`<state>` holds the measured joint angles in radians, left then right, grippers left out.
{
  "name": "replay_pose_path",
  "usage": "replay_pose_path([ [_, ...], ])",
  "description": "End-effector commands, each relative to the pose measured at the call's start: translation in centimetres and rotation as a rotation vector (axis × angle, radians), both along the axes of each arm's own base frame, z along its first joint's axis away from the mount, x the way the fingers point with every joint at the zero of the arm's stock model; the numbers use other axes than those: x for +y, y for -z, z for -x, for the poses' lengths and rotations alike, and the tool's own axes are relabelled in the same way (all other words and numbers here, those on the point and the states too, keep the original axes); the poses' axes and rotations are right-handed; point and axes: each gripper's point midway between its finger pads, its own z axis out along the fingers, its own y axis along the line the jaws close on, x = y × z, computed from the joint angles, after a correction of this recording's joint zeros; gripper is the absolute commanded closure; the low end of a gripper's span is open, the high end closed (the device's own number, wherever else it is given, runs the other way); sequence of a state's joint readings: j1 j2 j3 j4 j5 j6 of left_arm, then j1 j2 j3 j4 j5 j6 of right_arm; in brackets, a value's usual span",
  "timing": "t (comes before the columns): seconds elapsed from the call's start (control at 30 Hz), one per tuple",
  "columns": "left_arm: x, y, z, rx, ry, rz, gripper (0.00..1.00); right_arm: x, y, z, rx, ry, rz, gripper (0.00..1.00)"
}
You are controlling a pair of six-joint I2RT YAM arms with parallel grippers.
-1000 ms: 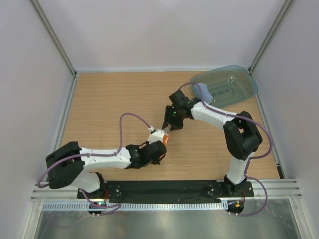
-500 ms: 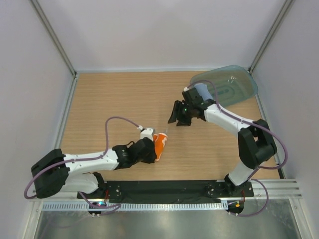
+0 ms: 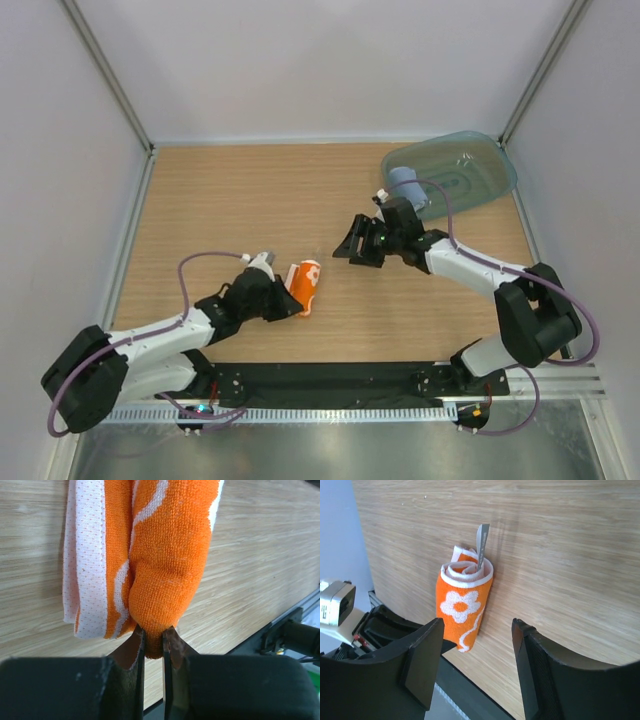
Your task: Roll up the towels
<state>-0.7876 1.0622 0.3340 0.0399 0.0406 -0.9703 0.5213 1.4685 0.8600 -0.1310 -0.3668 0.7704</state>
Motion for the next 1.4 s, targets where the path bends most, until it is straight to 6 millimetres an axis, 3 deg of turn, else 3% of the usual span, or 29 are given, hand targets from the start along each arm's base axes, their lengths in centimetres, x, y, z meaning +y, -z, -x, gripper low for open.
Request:
replay_pose_path([
  [0.0, -0.9, -1.6, -0.5, 0.015, -0.007, 0.138, 1.00, 1.7, -1.7, -0.6, -0.060, -0.028, -0.141, 0.36],
  [0.07, -0.7, -1.2, -0.3, 0.053, -0.019, 0.164, 1.00, 2.2, -0.6, 0.0, -0.020, -0.029, -0.179, 0.37],
  [0.3, 0.0, -1.4, -1.3, 0.146, -0.049, 0.245, 1.00, 5.0, -0.2, 1.9, -0.095, -0.160, -0.278, 0.36],
  [0.43, 0.2, -1.3, -1.8, 0.191, -0.050, 0.289, 1.00, 6.7, 1.4, 3.4, -0.102, -0.229, -0.257, 0.29],
  [0.6, 0.7, 0.0, -1.9, 0.297, -0.063, 0.376, 1.00, 8.1, 3.8, 3.5, -0.072, -0.240, -0.242, 0.26],
  [0.87, 1.2, 0.0, -2.5, 0.313, -0.081, 0.437, 1.00, 10.0, 6.2, 4.0, -0.062, -0.256, -0.239, 0.27],
  [1.2, 2.4, -1.3, -3.1, 0.343, -0.103, 0.494, 1.00, 11.8, 7.6, 3.9, -0.084, -0.255, -0.266, 0.30],
  [1.37, 2.7, -1.0, -3.1, 0.367, -0.105, 0.504, 1.00, 12.4, 7.7, 3.6, -0.106, -0.234, -0.280, 0.34],
])
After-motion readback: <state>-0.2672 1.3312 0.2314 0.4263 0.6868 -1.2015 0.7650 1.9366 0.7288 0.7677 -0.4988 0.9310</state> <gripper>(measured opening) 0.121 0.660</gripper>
